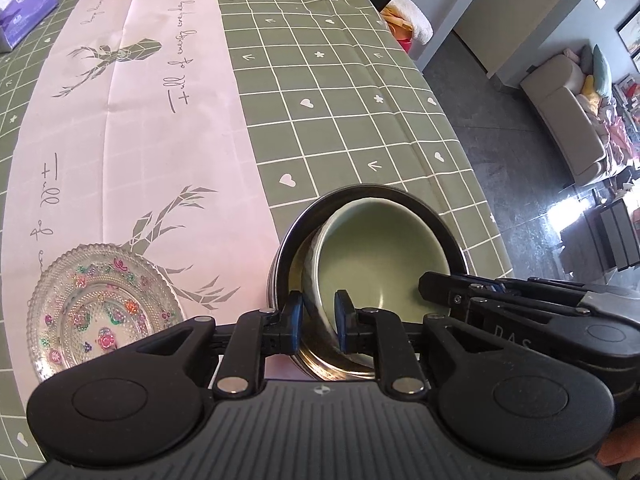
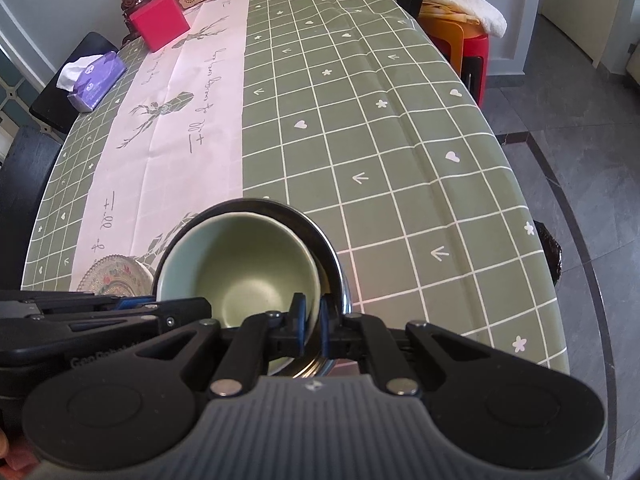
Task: Organize plates and bowls
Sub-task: 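Lower the pale green bowl into the blue bowl and open both grippers, then pinch the rim of the nested bowl stack with both grippers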
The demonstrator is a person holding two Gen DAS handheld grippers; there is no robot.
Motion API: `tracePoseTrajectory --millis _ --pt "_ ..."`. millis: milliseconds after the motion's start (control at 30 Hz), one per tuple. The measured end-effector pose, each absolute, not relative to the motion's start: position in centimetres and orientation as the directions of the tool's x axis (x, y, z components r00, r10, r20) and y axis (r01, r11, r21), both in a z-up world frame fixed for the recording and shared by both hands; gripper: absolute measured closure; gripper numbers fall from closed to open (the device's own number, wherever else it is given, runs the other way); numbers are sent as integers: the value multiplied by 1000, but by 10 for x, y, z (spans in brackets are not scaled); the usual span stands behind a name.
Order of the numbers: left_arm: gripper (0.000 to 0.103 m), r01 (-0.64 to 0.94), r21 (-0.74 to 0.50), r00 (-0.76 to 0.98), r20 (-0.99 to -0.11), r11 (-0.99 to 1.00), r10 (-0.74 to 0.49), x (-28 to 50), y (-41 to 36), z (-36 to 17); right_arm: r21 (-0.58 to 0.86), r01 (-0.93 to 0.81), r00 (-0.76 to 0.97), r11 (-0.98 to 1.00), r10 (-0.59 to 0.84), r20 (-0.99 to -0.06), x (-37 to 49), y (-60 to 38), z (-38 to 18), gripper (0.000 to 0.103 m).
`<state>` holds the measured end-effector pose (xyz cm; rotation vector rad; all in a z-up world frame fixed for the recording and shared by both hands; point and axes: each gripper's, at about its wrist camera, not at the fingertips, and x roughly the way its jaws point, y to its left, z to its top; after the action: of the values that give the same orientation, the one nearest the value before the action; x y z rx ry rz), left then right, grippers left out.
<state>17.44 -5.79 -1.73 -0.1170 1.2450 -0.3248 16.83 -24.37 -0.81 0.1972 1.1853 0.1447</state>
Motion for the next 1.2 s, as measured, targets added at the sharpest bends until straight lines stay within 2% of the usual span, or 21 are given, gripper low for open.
tracePoseTrajectory --millis 200,300,467,567,867,1200 --pt "77 199 -276 281 -903 940 -325 173 -55 -7 234 -10 359 972 222 -906 170 -242 -10 95" --pt "72 200 -284 297 -895 938 -334 171 -52 -1 259 -7 354 966 244 -903 171 -242 -10 87" --pt "52 269 -231 409 -852 935 -328 164 -51 21 258 -22 358 966 249 -900 170 -237 -8 76" --pt "50 291 -202 447 -835 935 -319 160 -50 27 263 -19 355 965 252 -900 171 -235 -8 71" --pt "49 243 -216 451 -838 946 -307 162 -29 17 254 -17 373 967 242 -896 169 -235 4 63" --pt "49 196 -212 444 -851 957 -280 164 -11 6 276 1 444 961 247 -861 161 -252 30 59"
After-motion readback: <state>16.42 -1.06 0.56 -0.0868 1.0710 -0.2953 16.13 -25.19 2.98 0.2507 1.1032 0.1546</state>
